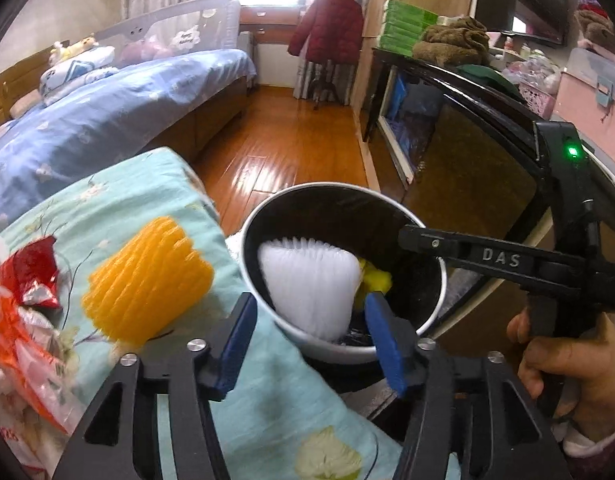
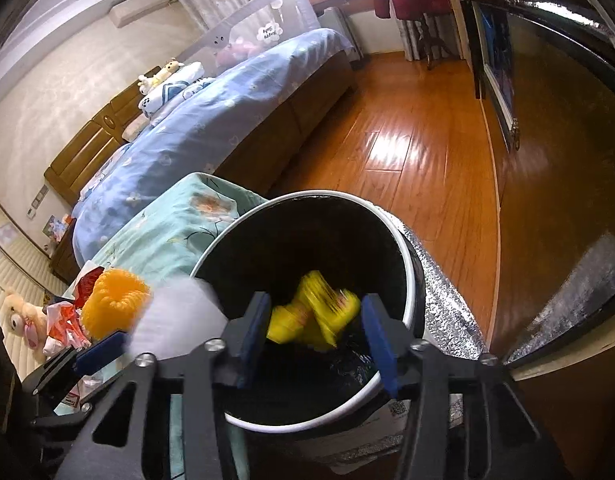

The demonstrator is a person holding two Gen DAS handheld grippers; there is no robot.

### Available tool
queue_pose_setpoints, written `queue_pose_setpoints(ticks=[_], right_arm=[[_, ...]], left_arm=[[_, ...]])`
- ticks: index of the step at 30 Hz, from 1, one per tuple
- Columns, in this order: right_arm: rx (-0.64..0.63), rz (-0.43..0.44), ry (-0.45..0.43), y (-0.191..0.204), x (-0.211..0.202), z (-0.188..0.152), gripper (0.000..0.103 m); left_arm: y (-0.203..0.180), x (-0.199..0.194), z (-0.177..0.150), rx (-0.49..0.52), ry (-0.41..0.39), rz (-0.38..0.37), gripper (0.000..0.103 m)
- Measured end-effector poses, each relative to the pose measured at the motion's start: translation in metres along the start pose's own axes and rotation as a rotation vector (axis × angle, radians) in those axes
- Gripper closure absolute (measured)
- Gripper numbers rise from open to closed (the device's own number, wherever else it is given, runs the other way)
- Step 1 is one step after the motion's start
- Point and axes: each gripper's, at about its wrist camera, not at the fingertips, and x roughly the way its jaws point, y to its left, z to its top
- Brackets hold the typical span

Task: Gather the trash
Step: 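Open both tools to drop the white net and snack bag into bin, then grasp the yellow mesh net with the right tool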

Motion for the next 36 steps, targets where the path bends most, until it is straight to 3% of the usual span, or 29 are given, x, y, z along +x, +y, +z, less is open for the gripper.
queue_pose_setpoints(ticks=[4,8,12,28,36], right_arm=[[0.009,0.009,-0.014,0.003,-0.006,-0.003,0.040],[-0.001,0.027,-0.034,0.013,-0.015,-0.009,0.024],[-0.017,0.047,-0.040,0.030,-0.020,-0.021,0.017],[-0.068,0.157,-0.028,0.089,-0.023,-0.058,0.016],[-0.110,0.195,-0.018,0.115,-0.014,-0.058,0.016]], left_arm=[[0.007,-0.007,-0.010,-0.045,0.003,0.004,0.044],[0.009,-0.023,-0.022,-0.081,-0.015,0.019,0.041],[0.014,-0.040,-0.040,-0.115,-0.028,0.037,0.040],[0.038,-0.110,-0.100,-0.236,-0.066,0.151,0.037],[0.043,-0.127,-0.108,-0.291,-0.087,0.196,0.033]])
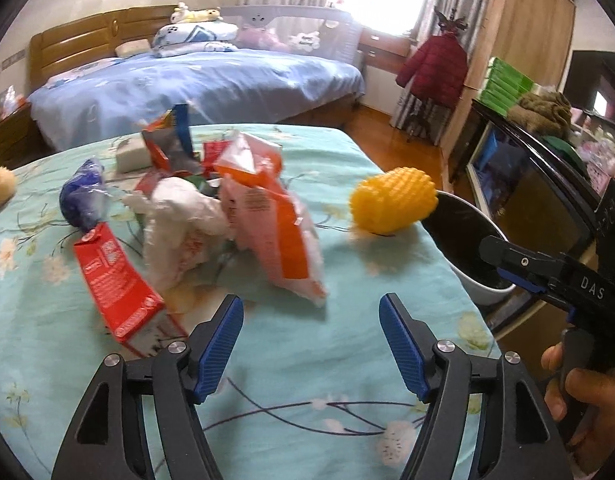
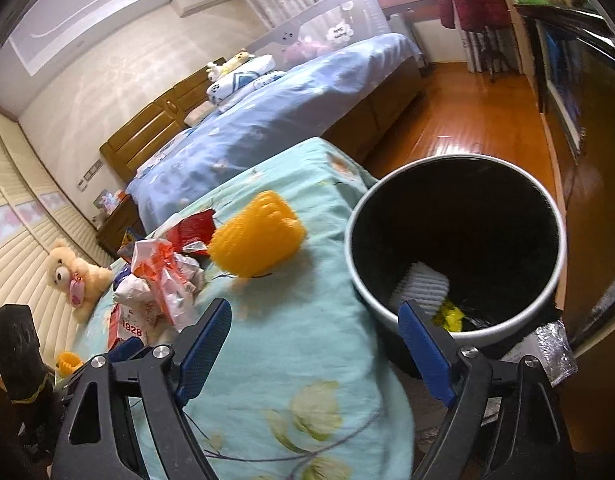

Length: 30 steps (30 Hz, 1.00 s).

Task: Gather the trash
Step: 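Grasp the yellow mesh net with the right tool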

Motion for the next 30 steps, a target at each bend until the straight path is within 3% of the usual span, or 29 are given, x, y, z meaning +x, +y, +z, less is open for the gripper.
queue_pose_setpoints(ticks=[14,17,19,20,22,23,24,25,30], right_arm=[[-0.059,0.067,0.010,0.020,0.042,0.028,0.018],[-0.076,0.072,0.030,0.025,0.059,0.033,0.024],[-0.080,0.070,0.046,0.026,0.068,0.035,0.032],[-0.079,0.073,0.056,0.026,0.072,0.035,0.041],[-0.080,0.067,0.074,0.026,0.079,0.034,0.055],[-0.082,0.063,0.077,0.026,0.080,0.033,0.070],[-0.083,0.064,0.081,0.026,0.080,0.031,0.080],[-0.082,0.066,0.080,0.026,0.079,0.030,0.081],[-0.085,0.072,0.050,0.025,0.062,0.022,0.088]], left_arm=[[-0.017,-0.002,0.003,-0.013,0.009,0.051,0.033],[-0.022,0.002,0.007,-0.019,0.014,0.072,0.033],[-0.022,0.006,0.011,-0.017,0.019,0.087,0.035],[-0.025,0.007,0.010,-0.017,0.022,0.090,0.035],[-0.029,0.008,0.016,-0.010,0.018,0.091,0.045],[-0.030,0.009,0.019,-0.004,0.021,0.086,0.051],[-0.031,0.010,0.020,0.005,0.026,0.078,0.065],[-0.030,0.011,0.020,0.008,0.032,0.064,0.077],[-0.037,0.008,0.021,0.033,0.028,0.021,0.098]])
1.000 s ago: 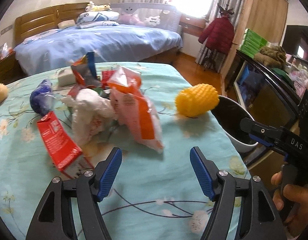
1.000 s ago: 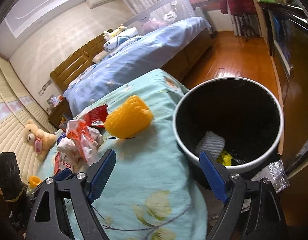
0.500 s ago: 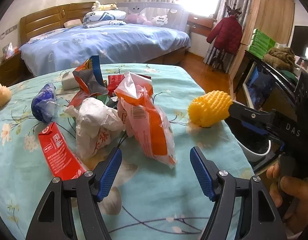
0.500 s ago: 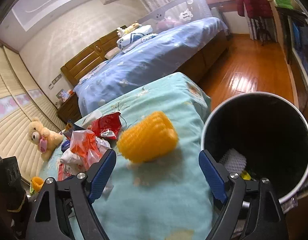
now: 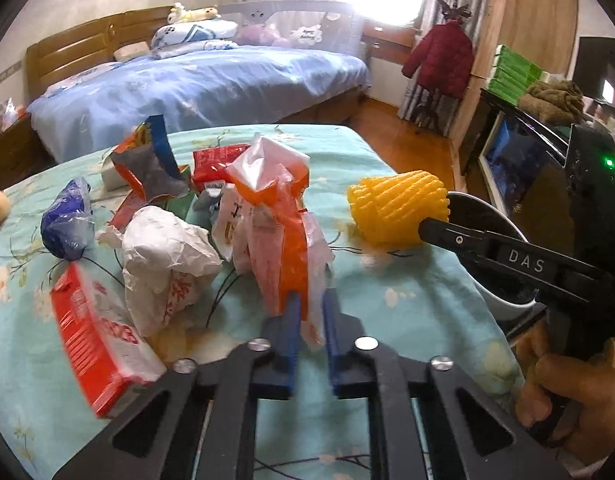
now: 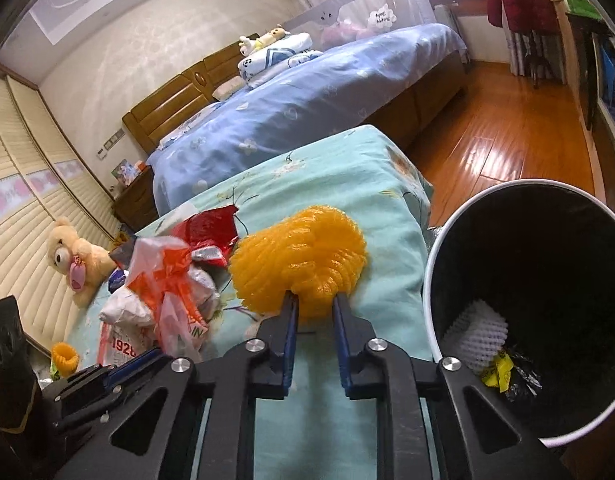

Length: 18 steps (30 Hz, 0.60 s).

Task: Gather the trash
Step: 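Grasp the yellow mesh net with the right tool, then grasp the orange-white plastic bag with the left tool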

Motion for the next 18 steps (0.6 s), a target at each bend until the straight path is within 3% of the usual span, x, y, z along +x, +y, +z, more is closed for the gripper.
queue_pose_setpoints(ticks=[10,14,15,17,18], right_arm=[[0.015,0.005,-0.082,-0.002,-0.051,-0.011,0.093],[0.028,0.000,-0.097,-0.005,-0.064,-0.016,0.093],[0.035,0.000,-0.100,-0.007,-0.067,-0.018,0.093],[0.041,-0.001,-0.102,-0.009,-0.069,-0.021,0.093],[0.046,-0.002,-0.103,-0.010,-0.070,-0.023,0.093]], left_arm=[[0.005,-0.015,-0.010,0.024,-0.031,-0.066,0.103],[0.008,-0.020,-0.010,0.024,-0.048,-0.033,0.103],[0.008,-0.020,-0.011,0.017,-0.041,-0.020,0.099],[0.010,-0.016,-0.011,-0.015,-0.015,0.001,0.081],[0.014,-0.013,-0.010,-0.039,-0.008,0.023,0.057]])
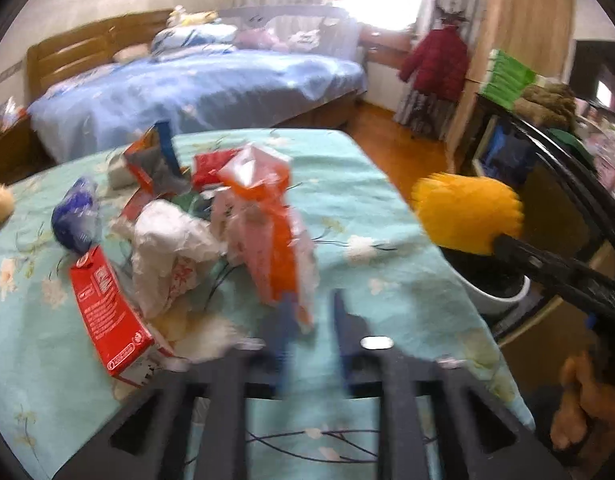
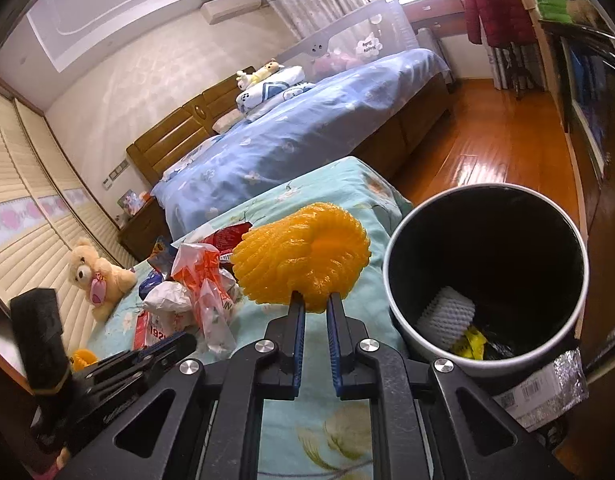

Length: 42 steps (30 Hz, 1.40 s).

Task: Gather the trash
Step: 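Grasp the orange-white plastic bag with the left tool, then carry the plastic bag with left tool while right tool carries yellow net to bin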

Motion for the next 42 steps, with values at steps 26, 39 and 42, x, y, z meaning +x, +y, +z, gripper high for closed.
queue_pose_setpoints(ticks=[26,39,42], right_arm=[[0.059,-0.050,-0.009,-0.029,-0.019,-0.015,0.093],[0.094,-0.132,-0.037,-0.060,-0.037,-0.007,0.093],[0.101,-0.144,-0.038,-0.067,-0.038,-0.005,0.093]], left_arm=[[-0.042,0.023,0.001,0.124,0.012,-0.108,0.086],[-0.069,0.040,0.015,0.192,0.048,-0.197,0.086],[-0.075,0.045,0.021,0.203,0.056,-0.206,0.086]])
